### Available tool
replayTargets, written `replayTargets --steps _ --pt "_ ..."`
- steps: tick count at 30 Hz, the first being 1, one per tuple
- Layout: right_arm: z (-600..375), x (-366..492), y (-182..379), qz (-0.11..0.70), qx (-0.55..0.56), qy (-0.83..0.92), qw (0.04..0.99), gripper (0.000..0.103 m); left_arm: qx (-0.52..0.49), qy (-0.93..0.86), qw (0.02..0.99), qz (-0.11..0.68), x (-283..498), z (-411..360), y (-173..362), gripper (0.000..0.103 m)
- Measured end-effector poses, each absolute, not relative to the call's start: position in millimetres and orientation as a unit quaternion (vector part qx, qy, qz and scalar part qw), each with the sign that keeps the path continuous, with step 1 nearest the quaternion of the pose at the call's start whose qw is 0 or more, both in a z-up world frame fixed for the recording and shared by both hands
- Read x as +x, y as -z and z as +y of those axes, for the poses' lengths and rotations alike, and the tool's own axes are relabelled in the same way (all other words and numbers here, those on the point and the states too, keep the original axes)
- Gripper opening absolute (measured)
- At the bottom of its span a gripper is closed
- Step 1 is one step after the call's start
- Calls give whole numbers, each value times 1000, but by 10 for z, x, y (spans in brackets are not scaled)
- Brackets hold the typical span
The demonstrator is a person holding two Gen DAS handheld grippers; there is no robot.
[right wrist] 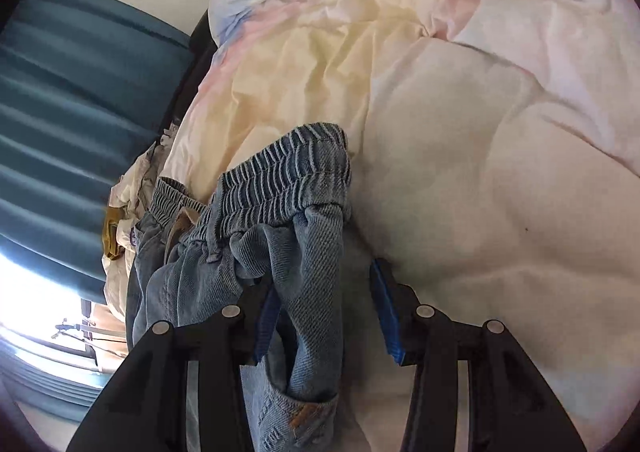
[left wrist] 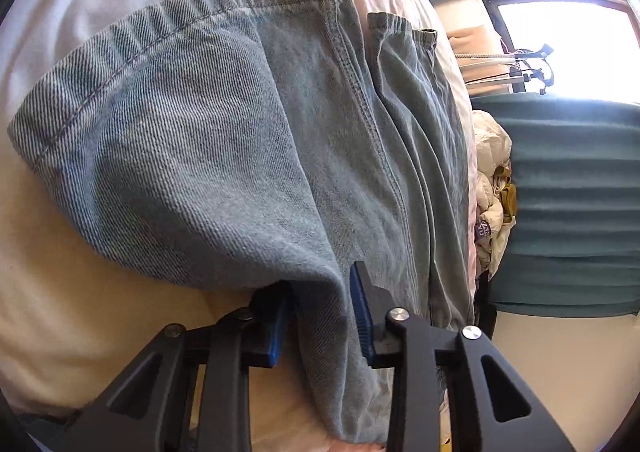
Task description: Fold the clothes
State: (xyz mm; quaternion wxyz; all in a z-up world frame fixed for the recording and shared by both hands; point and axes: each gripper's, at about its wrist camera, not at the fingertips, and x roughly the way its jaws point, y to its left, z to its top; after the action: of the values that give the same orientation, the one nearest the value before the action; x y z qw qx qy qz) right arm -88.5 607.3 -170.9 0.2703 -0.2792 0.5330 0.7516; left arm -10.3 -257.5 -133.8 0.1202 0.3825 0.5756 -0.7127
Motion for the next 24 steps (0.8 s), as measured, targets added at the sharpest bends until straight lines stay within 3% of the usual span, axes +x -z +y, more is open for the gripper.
replayTargets --steps 1,4,10,15,21,24 --pt "6069 -900 1696 527 -280 -757 266 28 376 720 121 571 -111 -2571 1307 14" --pt "6031 -882 1594 513 -273 -771 259 12 356 736 123 562 -130 -2566 1226 9" --pt "5892 -732 1132 450 -243 -816 269 6 323 744 119 573 -78 -2654 1138 6" --pt "5821 -409 798 454 -195 -820 290 5 292 746 116 587 58 -2743 1055 6" --pt "5875 -158 789 479 -196 -797 312 4 281 739 107 602 141 -2785 1051 6" --pt "5776 -56 606 453 -174 -819 307 4 281 743 103 599 155 -2770 1026 6"
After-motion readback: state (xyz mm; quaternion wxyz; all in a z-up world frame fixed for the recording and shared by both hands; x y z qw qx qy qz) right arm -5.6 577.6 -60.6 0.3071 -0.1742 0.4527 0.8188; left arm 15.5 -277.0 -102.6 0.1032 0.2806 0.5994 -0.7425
